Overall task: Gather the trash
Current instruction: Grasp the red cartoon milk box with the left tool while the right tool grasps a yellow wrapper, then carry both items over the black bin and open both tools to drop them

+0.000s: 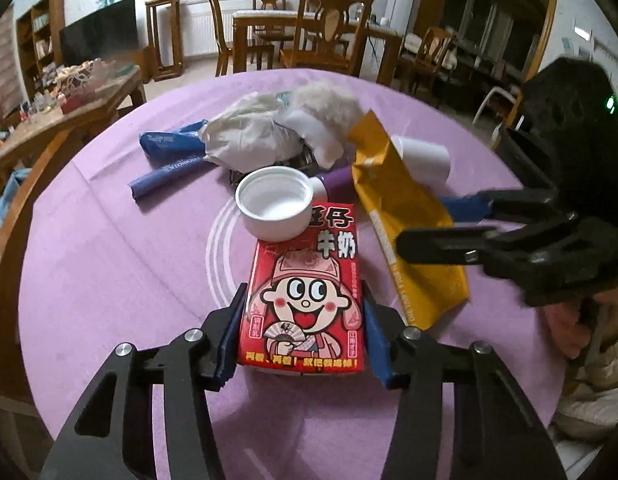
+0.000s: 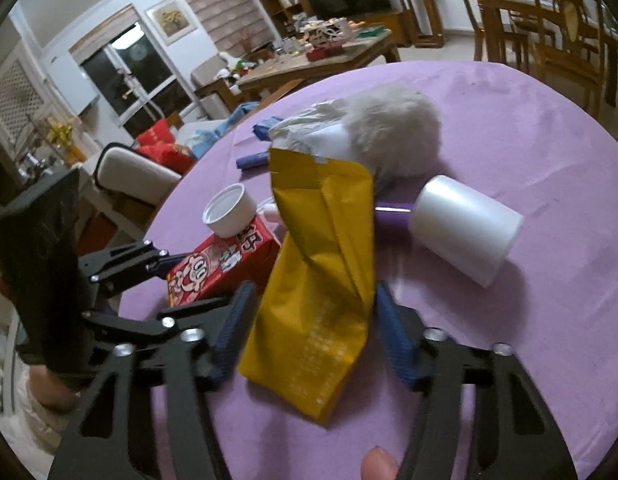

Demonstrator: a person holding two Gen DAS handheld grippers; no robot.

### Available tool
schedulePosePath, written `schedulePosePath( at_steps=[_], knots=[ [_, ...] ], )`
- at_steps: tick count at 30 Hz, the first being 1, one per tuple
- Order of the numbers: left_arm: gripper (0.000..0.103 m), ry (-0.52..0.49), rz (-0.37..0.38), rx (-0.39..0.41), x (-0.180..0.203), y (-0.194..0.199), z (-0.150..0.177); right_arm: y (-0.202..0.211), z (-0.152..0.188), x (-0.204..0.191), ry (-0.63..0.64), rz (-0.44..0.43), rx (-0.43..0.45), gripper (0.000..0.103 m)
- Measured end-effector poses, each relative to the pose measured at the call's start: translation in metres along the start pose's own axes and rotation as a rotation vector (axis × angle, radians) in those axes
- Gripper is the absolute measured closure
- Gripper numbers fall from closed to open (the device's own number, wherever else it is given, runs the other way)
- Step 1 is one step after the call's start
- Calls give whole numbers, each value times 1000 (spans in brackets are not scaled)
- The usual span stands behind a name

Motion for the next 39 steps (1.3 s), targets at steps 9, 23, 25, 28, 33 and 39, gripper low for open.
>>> schedulePosePath(
  at_steps=[9,23,25,28,33,39],
  knots=[
    [54,9,62,66,-3,24,-1,17,-16,0,-3,4,80,90],
    [54,115,228,141,16,52,-10,80,-29,12,-5,21,208,90],
    [54,100,227,138,21,50,-12,84,-27,11,-8,26,218,90],
    [54,68,208,144,33,48,-21,98,-24,21,-17,37,239,90],
    [54,15,193,177,59,43,-43,138,-22,56,-55,73,308,90],
    [54,-58,229,236,117,26,-82,202,-15,115,-122,149,416,90]
  ],
)
Point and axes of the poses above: each gripper's, at about its wrist camera, not at the fingertips, and y roughly against the way its jaws point, x to its right, z to its underside, the point moved 10 cm from there along -y, roughly the way its jaws point, and after that the axes turned 3 degrees about z, right-handed, at the moved point
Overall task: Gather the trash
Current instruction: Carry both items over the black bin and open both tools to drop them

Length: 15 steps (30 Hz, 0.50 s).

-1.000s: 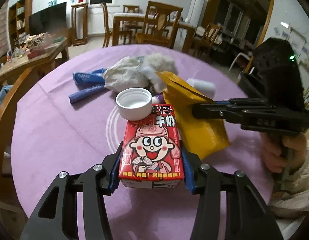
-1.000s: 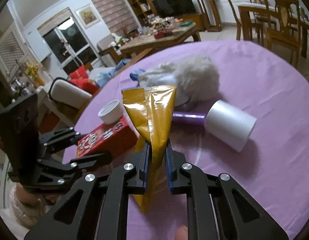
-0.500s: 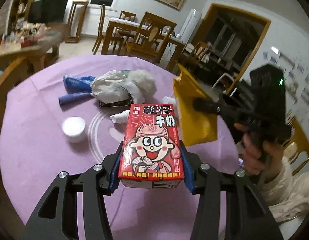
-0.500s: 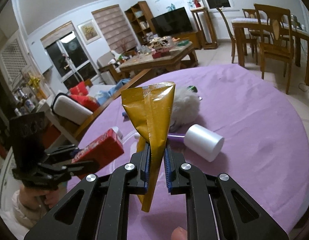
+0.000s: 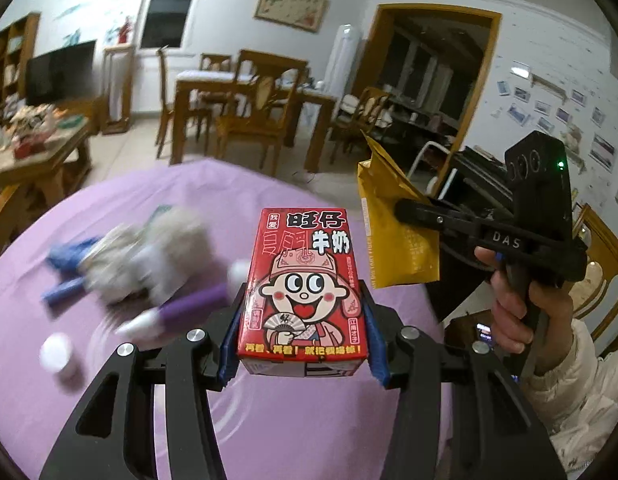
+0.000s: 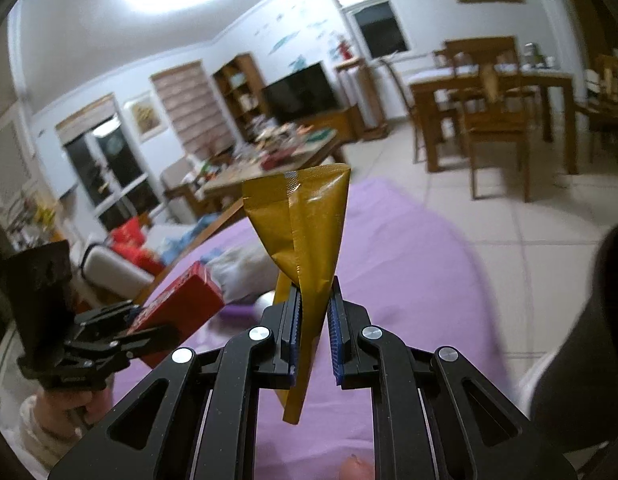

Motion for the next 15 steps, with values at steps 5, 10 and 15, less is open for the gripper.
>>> schedulePosePath(
  at_steps=[5,10,15],
  knots=[
    [54,-49,83,27,52,-41,-28,55,-15,72,-69,109,106,90],
    [54,-91,189,26,108,-89,-49,109,-17,150,-145,243,203,90],
    [54,-139,279,14,162,-133,-56,162,-3,231,-244,389,282,90]
  ],
)
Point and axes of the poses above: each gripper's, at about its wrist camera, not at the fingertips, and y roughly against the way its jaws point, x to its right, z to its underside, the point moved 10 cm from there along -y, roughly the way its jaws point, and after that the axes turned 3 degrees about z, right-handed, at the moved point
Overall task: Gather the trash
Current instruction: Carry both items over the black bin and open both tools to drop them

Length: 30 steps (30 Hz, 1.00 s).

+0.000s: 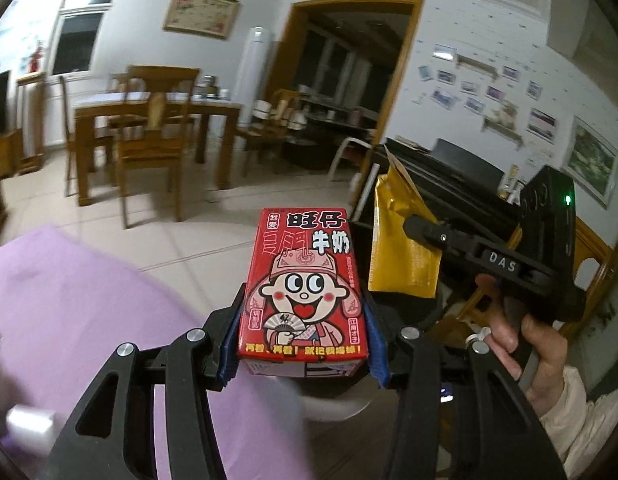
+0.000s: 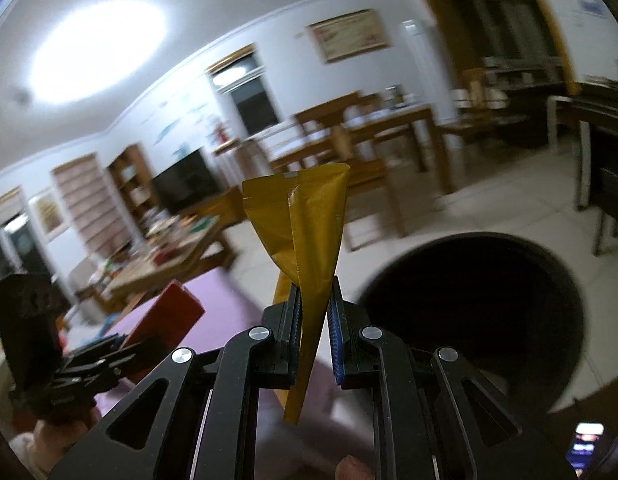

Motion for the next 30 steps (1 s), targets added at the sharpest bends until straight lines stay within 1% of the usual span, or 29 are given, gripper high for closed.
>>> schedulePosePath(
  at_steps=[3,6,9,13,15,25,27,28,29,30],
  knots=[
    [54,-10,49,-23,19,-37,-4,5,-3,47,-48,63,18,90],
    [54,-27,73,-41,34,-61,-6,5,-2,85,-85,104,19,90],
    [54,-31,100,-65,45,-84,-5,5,2,110,-111,126,15,90],
    [54,-36,113,-89,51,-101,-5,1,9,138,-141,142,4,90],
    [54,-37,115,-98,53,-108,-5,4,15,146,-151,147,0,90],
    [52,-50,116,-145,56,-137,-3,-7,25,155,-184,157,-22,90],
    [50,-72,106,-155,59,-141,-5,-8,25,156,-195,148,-25,81],
    [36,-86,91,-158,61,-141,-6,-8,25,157,-202,144,-22,62],
    [16,-92,77,-148,63,-138,-6,-8,25,159,-213,144,-14,37],
    [8,-98,64,-134,63,-136,-8,-6,23,160,-222,141,-5,29]
  ],
)
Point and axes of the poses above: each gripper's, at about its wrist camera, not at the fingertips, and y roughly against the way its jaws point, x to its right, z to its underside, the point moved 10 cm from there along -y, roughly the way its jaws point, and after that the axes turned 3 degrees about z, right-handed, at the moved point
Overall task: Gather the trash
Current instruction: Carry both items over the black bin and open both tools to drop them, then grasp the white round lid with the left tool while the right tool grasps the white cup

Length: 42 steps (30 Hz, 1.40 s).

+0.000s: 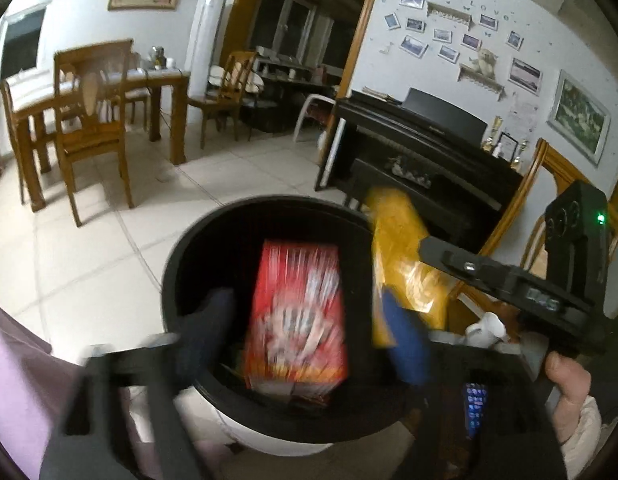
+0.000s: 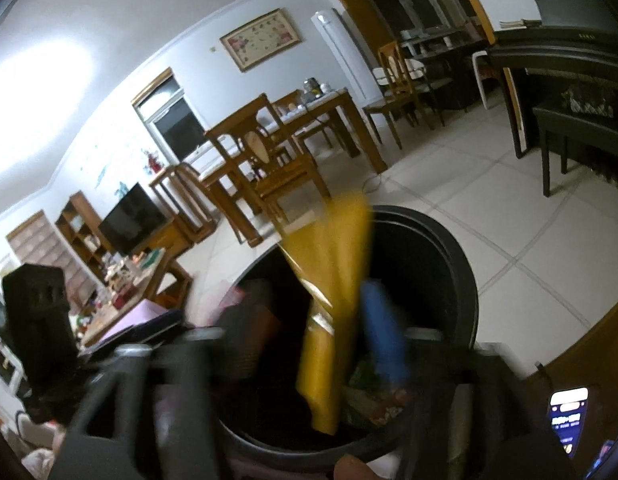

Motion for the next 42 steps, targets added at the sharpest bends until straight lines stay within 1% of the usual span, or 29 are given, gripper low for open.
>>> schedulePosePath(
  at_steps=[1,2,4,6,8,14,17,24,28,29,33,36,38,40,42],
  knots=[
    [5,-13,-19,25,1,5,-3,3,-1,1,-10,-9,8,26],
    [5,-29,-28,32,2,8,-4,5,-1,0,-11,-12,13,26],
    [5,-48,-43,18,4,11,-3,7,-3,2,-6,-7,19,26],
    [5,-52,-55,20,4,15,-3,7,-1,-3,-10,-18,17,22],
    [5,-54,-61,28,2,23,-2,9,-1,-6,-8,-21,17,22],
    [5,-25,-92,67,-11,59,0,4,1,-25,26,-43,-6,19],
    [5,3,-107,90,-20,81,5,2,5,-49,51,-65,-19,16],
    [5,70,-168,142,-56,143,26,-2,29,-134,154,-138,-64,16],
    [5,113,-222,172,-81,184,42,-6,53,-191,226,-193,-98,16],
    [5,123,-235,178,-87,194,47,-8,61,-211,249,-213,-113,16],
    [5,184,-329,195,-120,239,72,-14,95,-275,322,-282,-166,16],
    [5,252,-400,205,-152,280,96,-18,122,-321,361,-336,-214,16],
    [5,298,-478,198,-176,312,117,-23,146,-353,389,-370,-259,16],
    [5,331,-539,189,-195,338,134,-26,163,-375,411,-390,-289,16],
    [5,353,-601,168,-211,359,149,-30,188,-403,445,-414,-331,16]
  ],
)
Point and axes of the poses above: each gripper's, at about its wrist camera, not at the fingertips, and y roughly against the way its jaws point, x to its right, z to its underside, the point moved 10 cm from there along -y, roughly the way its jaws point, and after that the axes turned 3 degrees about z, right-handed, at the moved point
